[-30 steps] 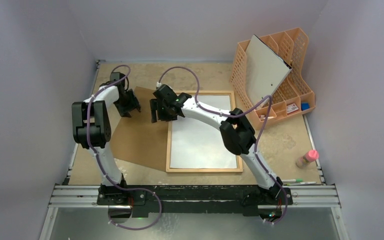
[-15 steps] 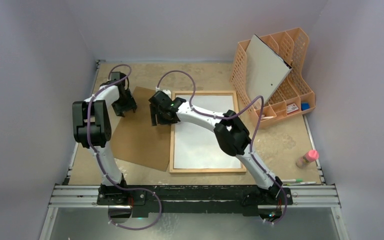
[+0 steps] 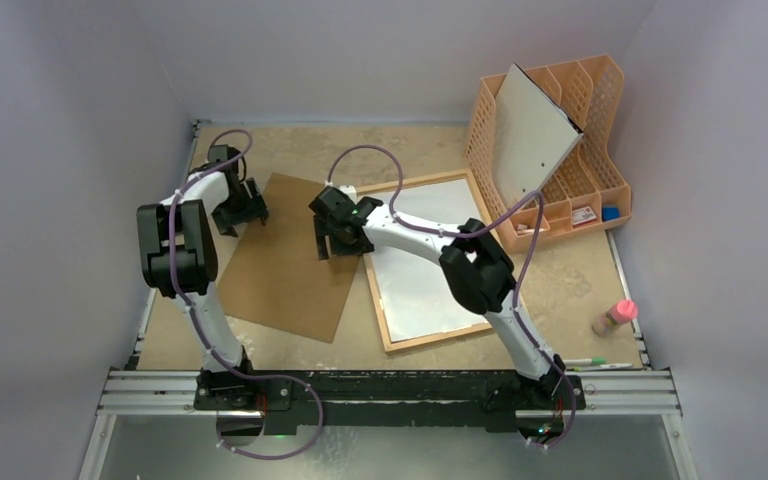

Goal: Put the photo into the frame
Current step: Adjust the photo frame item at the center of the board.

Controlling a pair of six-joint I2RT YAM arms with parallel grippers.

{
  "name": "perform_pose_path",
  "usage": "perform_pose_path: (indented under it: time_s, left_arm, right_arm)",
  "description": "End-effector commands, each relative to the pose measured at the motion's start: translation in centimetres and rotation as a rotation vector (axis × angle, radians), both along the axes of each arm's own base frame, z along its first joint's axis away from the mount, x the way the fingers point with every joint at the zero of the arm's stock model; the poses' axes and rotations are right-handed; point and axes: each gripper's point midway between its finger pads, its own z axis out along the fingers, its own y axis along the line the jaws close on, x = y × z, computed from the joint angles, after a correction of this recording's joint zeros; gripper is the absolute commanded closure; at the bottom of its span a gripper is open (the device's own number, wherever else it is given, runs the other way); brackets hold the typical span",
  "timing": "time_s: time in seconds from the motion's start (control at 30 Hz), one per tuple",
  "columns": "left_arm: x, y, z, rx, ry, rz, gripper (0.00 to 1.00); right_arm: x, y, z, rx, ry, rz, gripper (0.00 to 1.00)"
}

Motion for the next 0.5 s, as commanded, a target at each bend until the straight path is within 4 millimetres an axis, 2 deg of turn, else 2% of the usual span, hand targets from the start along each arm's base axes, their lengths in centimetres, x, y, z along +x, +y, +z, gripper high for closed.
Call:
perform_pose_path:
  time_s: [0.0,0.23,0.37,0.47]
  left_arm:
    - [-2.0,2.9,-0.7,0.074,0.074,-0.025,0.25]
    - [1.5,3.3,2.1,0.033,-0.128,-0.033,0.2]
    - [2.9,4.0,3.4,0.013,-0.227,-0.03,0.2]
    - [3.3,4.1,3.7,-0.024,-0.272,-0.038,0.2]
  right_arm:
    - [-1.3,-1.7,1.7,0.005,0.063,0.007,0.18]
    - [-4.8,-1.9,2.4,0.107,0.163,-0.014,0.18]
    - [-6.3,-2.1,2.0,0.147,0.211,-0.017,0.18]
    - [-7.0,-1.7,0.9,0.154,0.261,-0.011,0.19]
